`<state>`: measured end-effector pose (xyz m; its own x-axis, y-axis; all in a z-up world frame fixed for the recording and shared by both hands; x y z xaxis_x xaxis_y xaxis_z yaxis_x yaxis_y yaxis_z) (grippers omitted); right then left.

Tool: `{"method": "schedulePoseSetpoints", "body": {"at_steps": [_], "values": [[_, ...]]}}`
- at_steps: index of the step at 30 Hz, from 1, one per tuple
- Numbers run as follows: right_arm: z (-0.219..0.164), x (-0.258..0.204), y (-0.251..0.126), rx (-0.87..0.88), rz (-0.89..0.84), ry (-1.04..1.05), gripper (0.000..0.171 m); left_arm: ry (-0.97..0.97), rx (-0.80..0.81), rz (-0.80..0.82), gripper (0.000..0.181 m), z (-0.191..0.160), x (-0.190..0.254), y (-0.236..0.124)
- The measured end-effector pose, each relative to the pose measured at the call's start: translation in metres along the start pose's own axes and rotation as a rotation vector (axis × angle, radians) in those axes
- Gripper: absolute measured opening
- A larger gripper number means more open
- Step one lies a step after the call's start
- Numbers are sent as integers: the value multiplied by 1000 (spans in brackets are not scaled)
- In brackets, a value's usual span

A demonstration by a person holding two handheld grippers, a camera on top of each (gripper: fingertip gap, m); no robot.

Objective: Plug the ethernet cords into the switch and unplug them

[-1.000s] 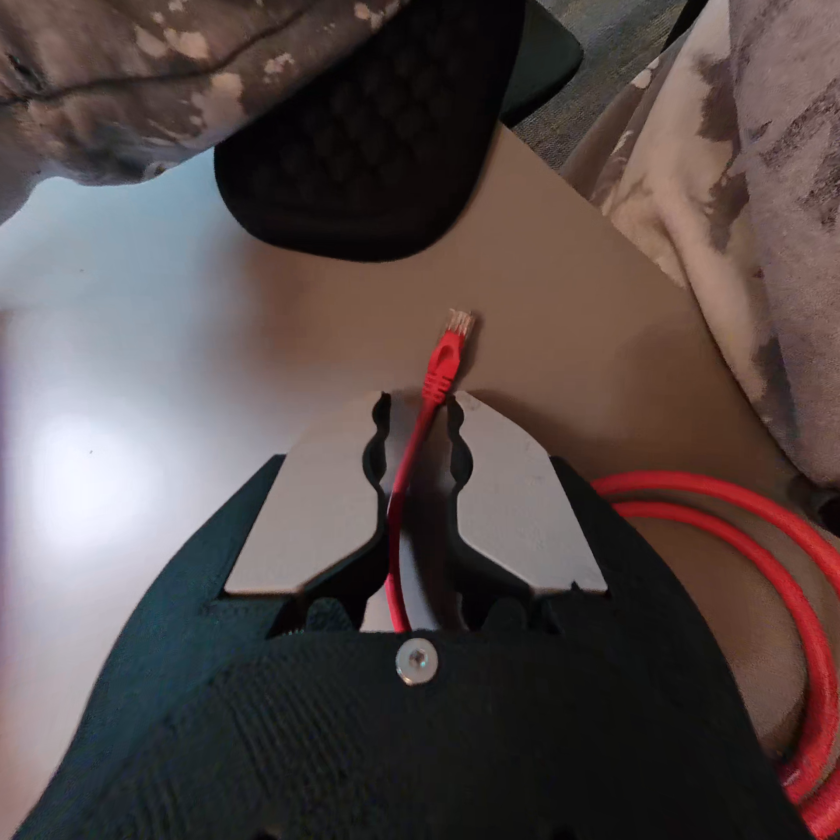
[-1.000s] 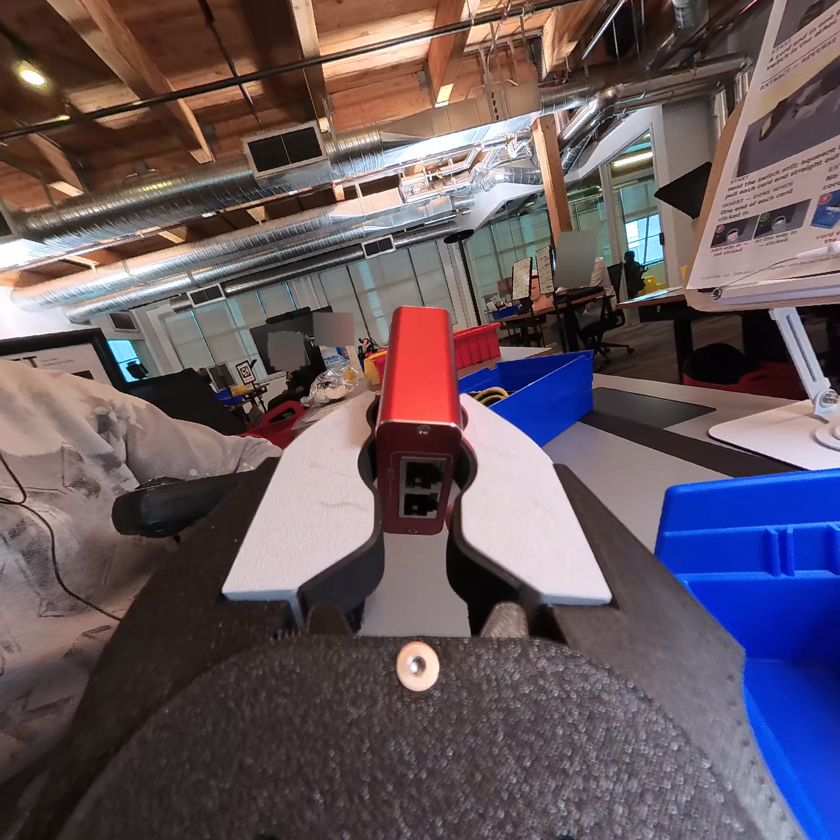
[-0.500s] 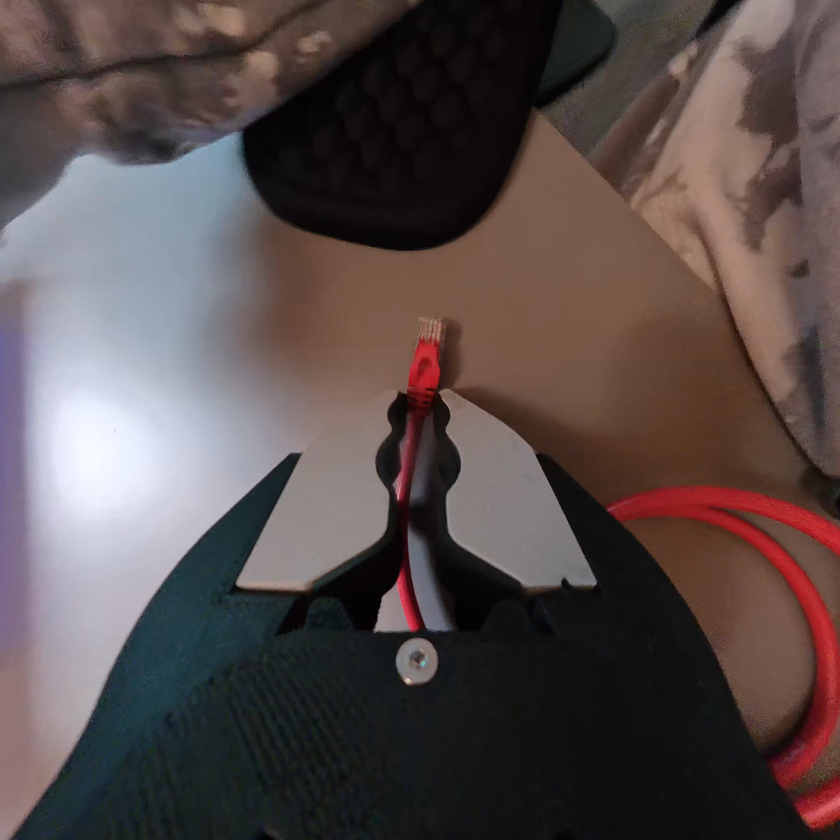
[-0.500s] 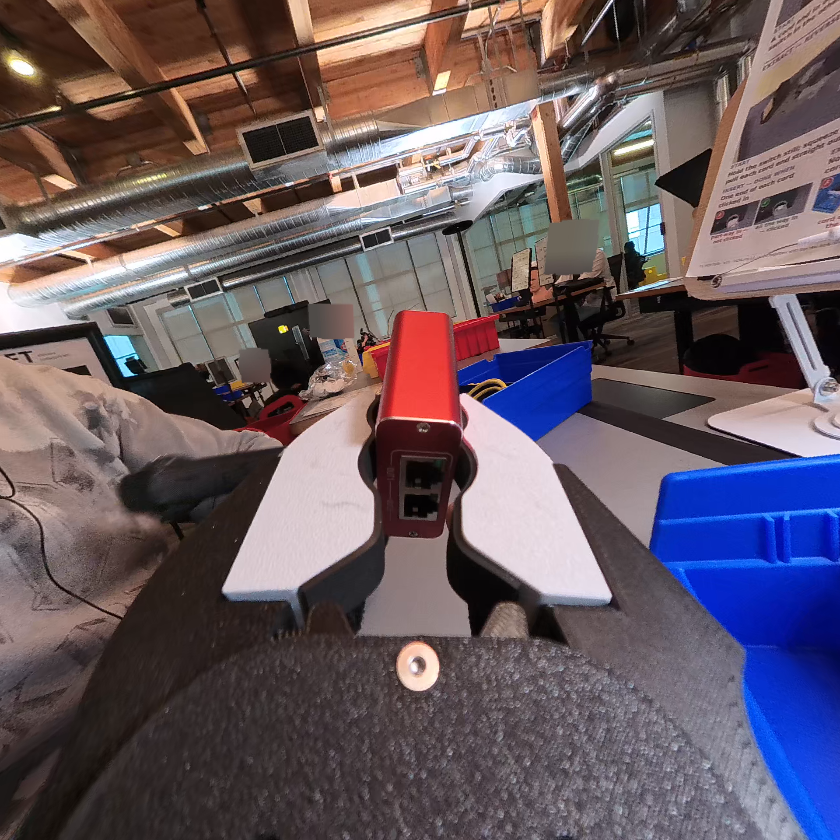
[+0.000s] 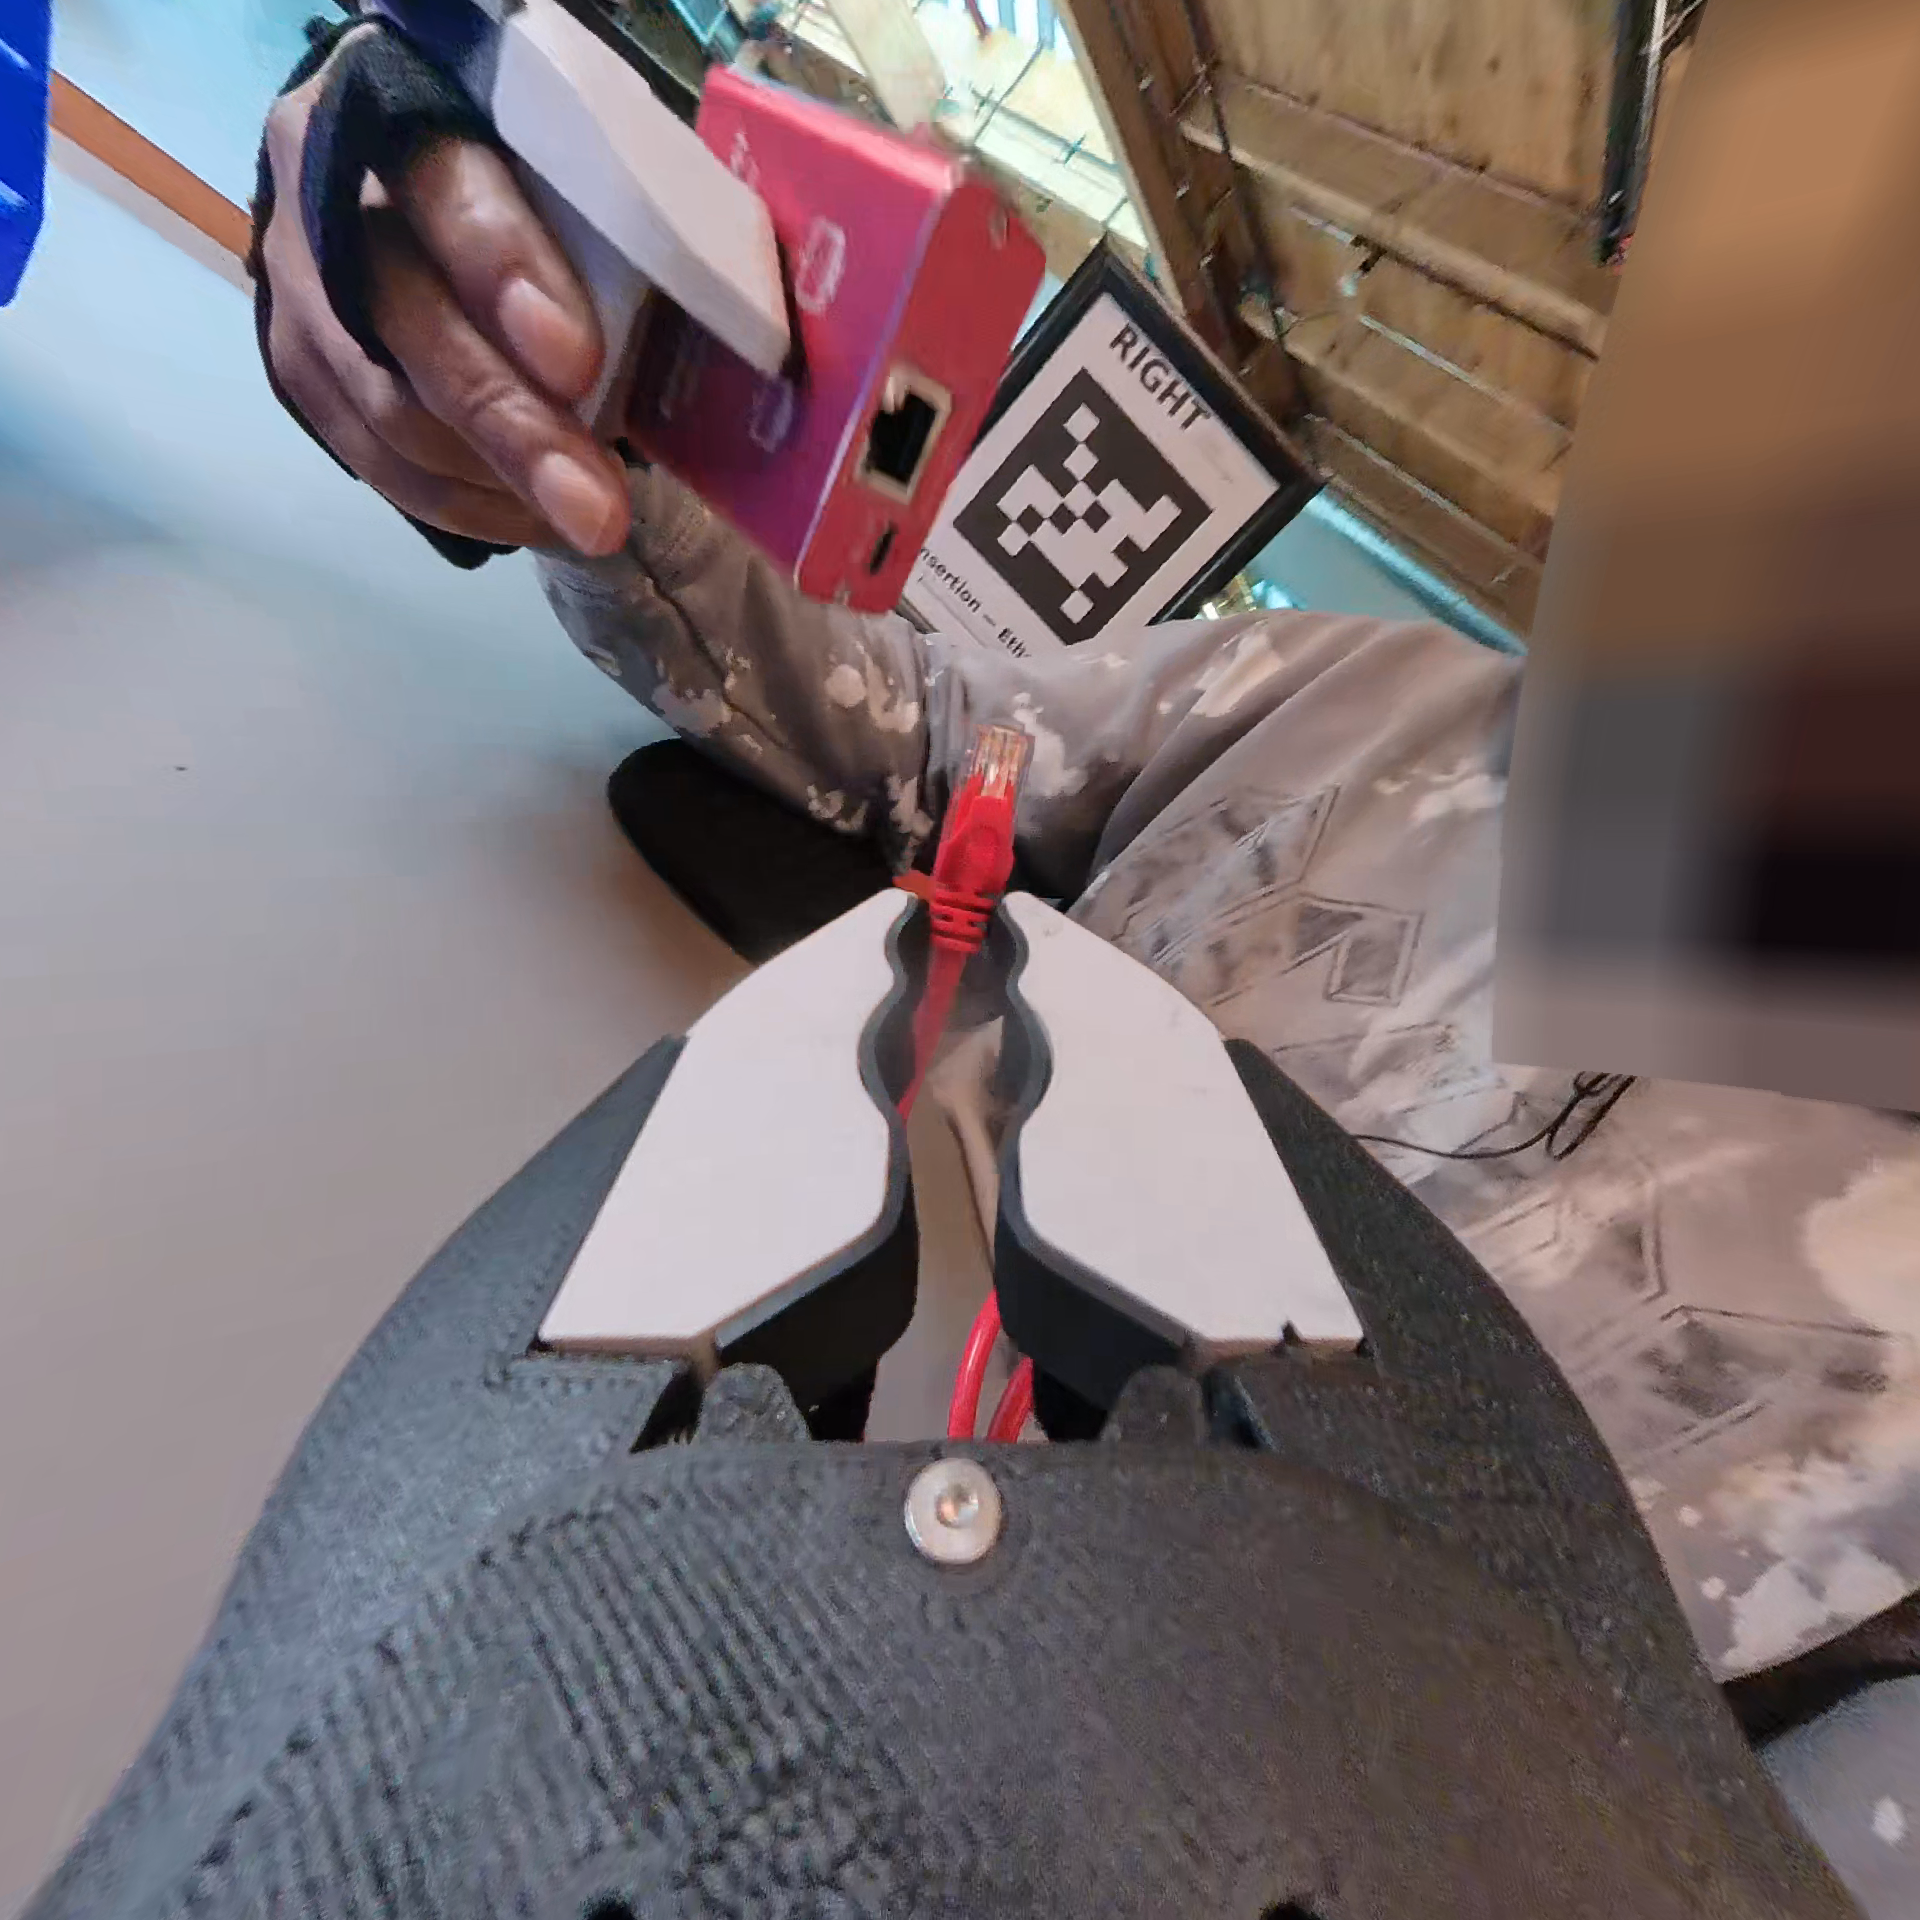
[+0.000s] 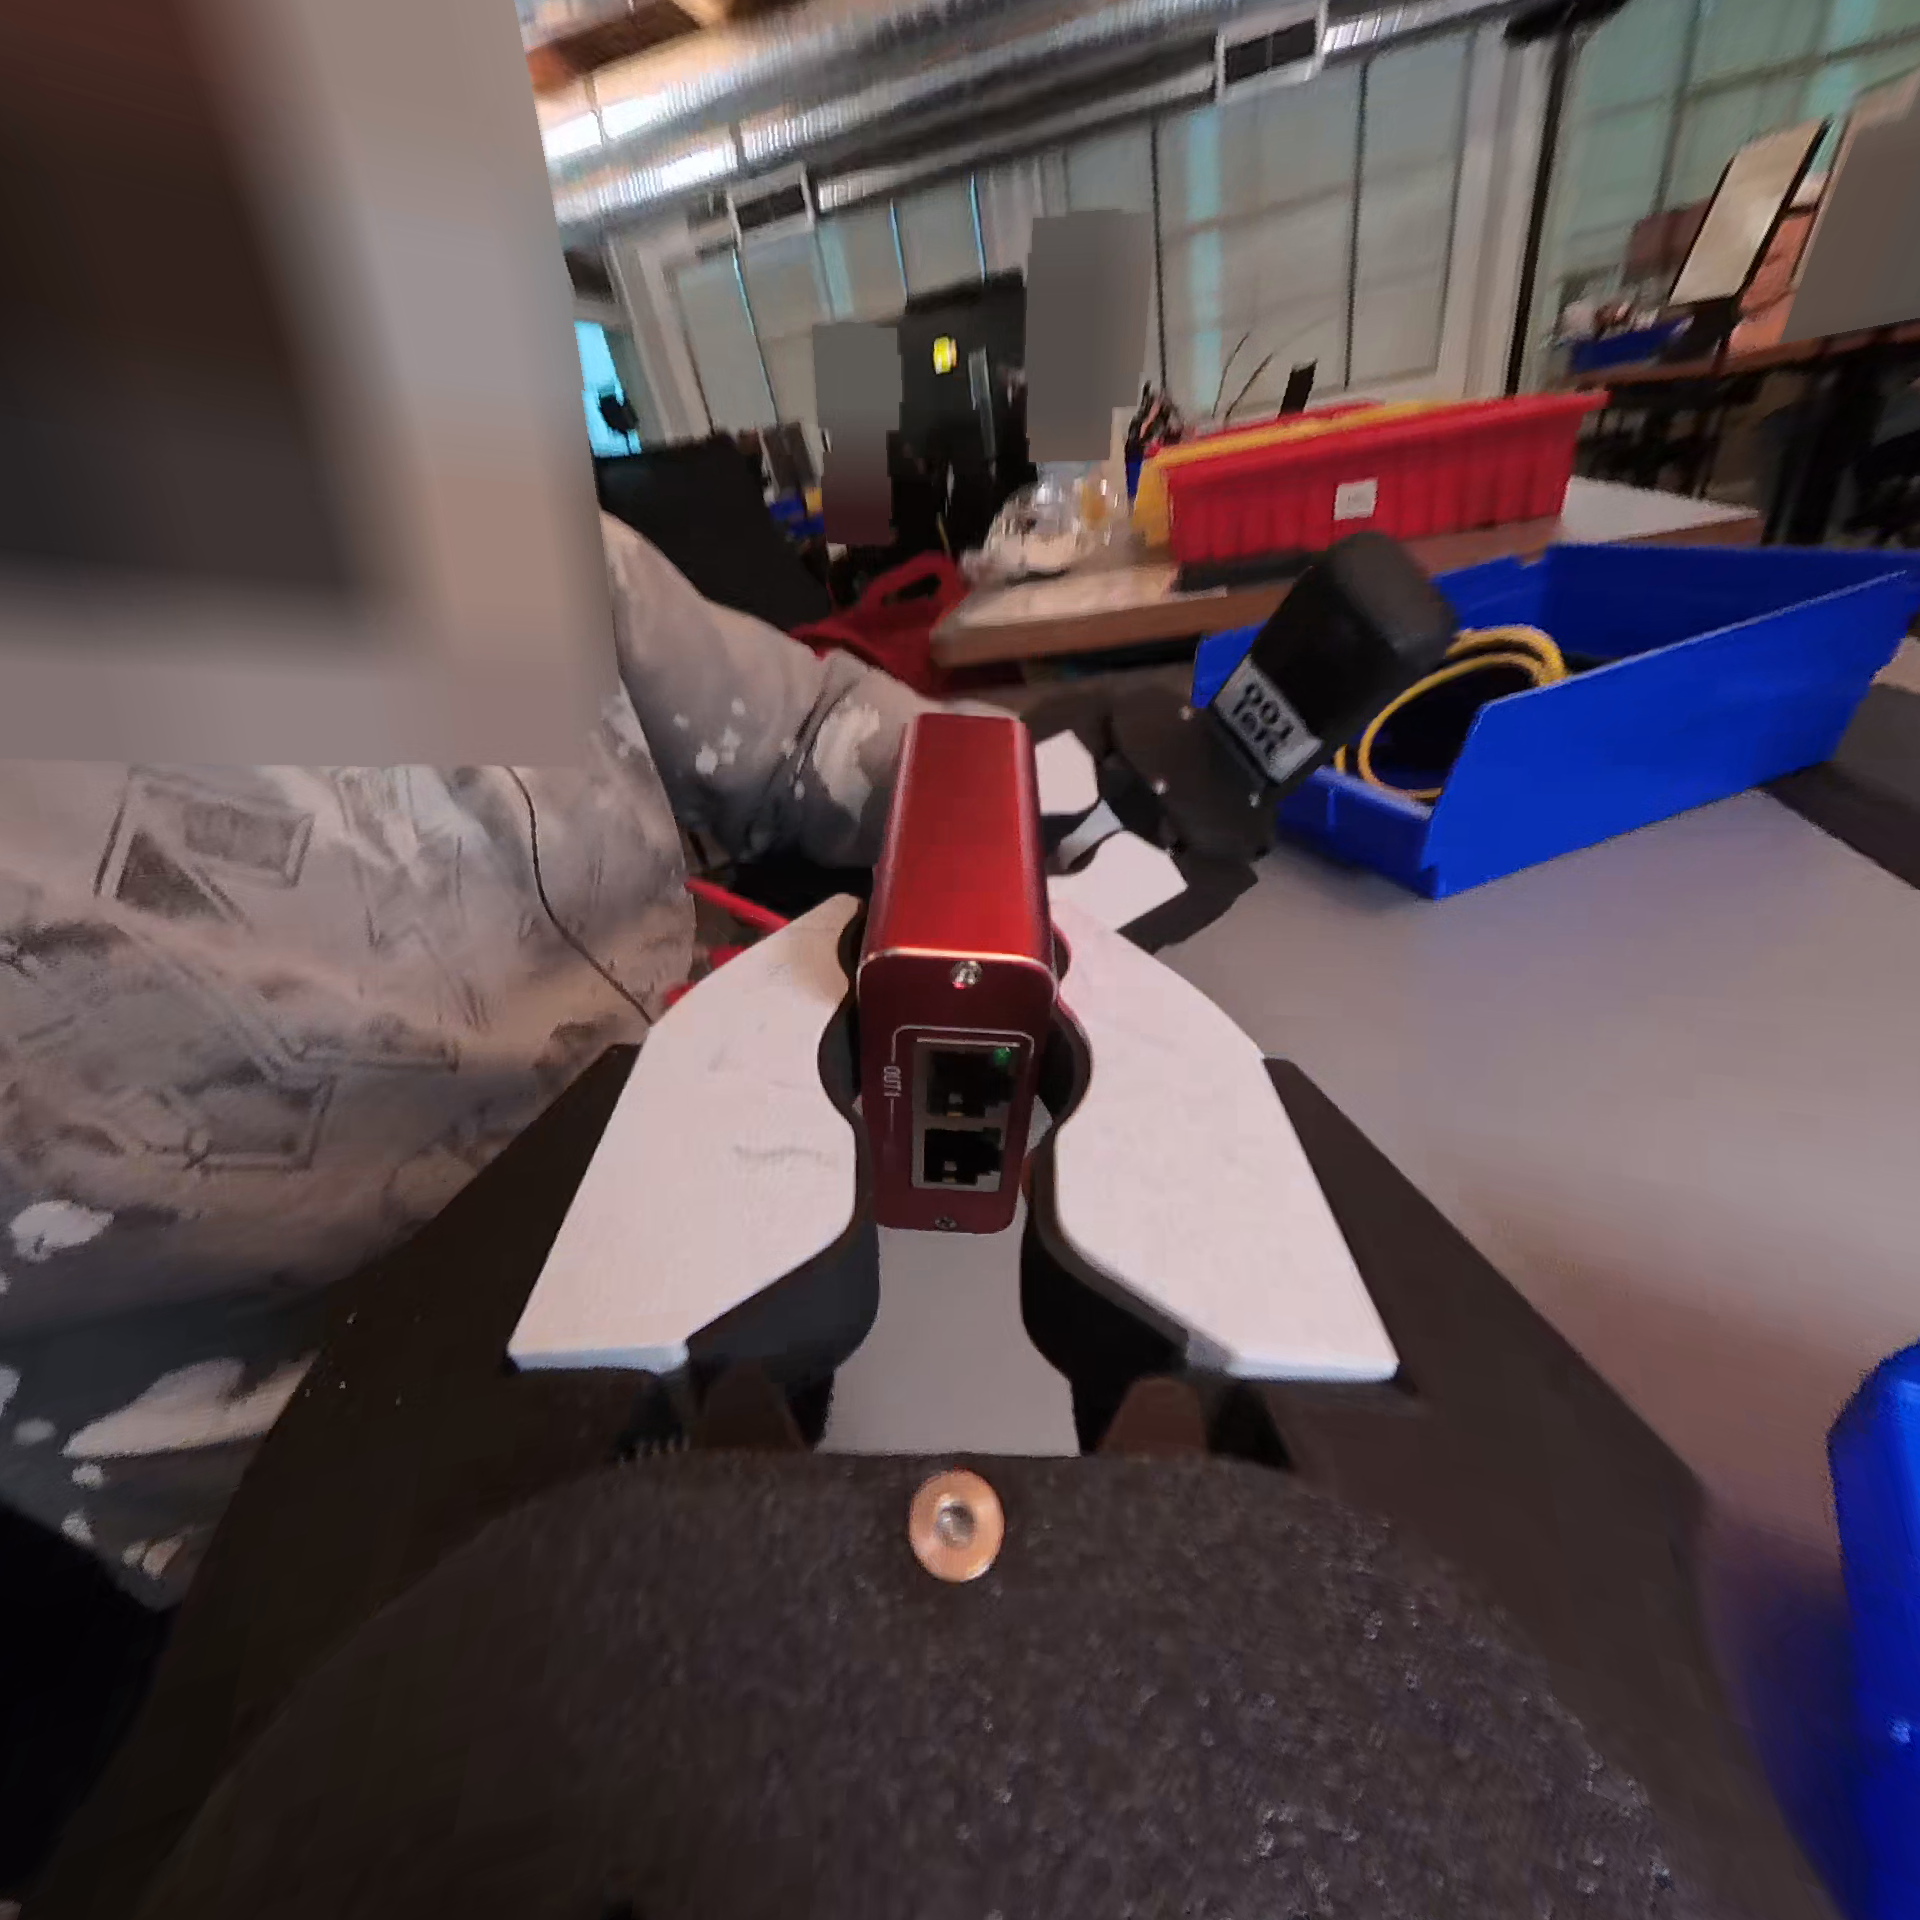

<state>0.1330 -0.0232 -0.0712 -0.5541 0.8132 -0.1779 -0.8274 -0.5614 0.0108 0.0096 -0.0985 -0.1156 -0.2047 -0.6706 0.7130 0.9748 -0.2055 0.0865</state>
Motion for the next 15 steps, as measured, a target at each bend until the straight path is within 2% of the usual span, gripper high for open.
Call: {"method": "schedulePoseSetpoints", "body": {"at_steps": [6,15], "values": [[-13,-5,15,-254,-1,-73,28,-111,5,-63,11,-5,-6,4],[-11,-10,29,-461,37,-231,28,-251,10,-121,12,-13,-17,7]]}}
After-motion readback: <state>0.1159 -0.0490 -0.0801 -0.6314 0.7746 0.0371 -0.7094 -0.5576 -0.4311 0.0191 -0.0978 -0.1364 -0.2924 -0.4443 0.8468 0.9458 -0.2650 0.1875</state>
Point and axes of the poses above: each gripper's, where its closed fingertips meet, y out along the fingers, z out of its top, x = y × z across the jaws, the point moved 5 cm from there along -y, back along the fingers, and after that the axes turned 1 degree about -z, right-handed, at the moved point
